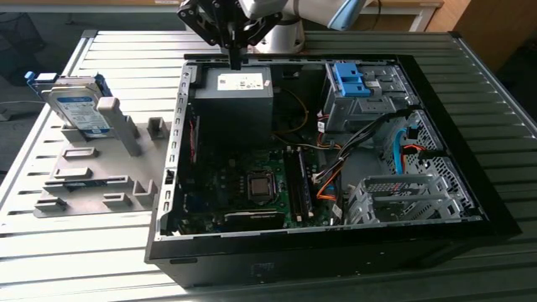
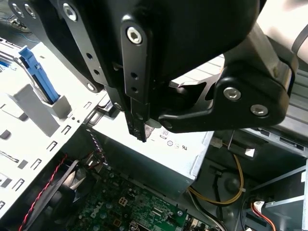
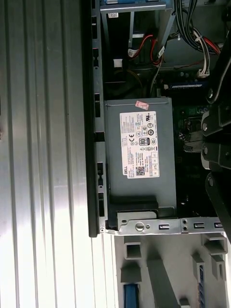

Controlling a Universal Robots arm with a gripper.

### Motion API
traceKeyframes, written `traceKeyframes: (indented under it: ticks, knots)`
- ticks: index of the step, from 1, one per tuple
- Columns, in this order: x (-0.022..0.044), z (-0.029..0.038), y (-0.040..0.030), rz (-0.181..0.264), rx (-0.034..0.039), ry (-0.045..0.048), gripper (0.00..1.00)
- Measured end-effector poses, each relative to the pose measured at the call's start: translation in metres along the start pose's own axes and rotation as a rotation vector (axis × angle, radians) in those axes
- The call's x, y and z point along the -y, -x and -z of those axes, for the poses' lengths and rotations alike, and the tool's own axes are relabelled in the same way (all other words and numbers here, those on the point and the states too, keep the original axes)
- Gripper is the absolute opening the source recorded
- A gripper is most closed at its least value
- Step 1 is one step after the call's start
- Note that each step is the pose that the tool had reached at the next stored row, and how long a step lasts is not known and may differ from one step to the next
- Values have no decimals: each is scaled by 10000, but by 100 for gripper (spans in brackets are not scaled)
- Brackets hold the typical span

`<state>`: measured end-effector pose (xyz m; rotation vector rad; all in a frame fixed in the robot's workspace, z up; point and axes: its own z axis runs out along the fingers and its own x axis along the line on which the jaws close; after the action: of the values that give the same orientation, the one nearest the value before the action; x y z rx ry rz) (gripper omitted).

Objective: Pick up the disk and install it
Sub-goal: 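Reach for the disk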

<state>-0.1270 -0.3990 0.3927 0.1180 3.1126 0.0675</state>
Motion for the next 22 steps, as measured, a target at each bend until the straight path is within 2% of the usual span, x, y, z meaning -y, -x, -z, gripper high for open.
traceKeyframes:
  ticks: [22]
  knots:
    - [5, -16, -65, 0, -3, 0, 11]
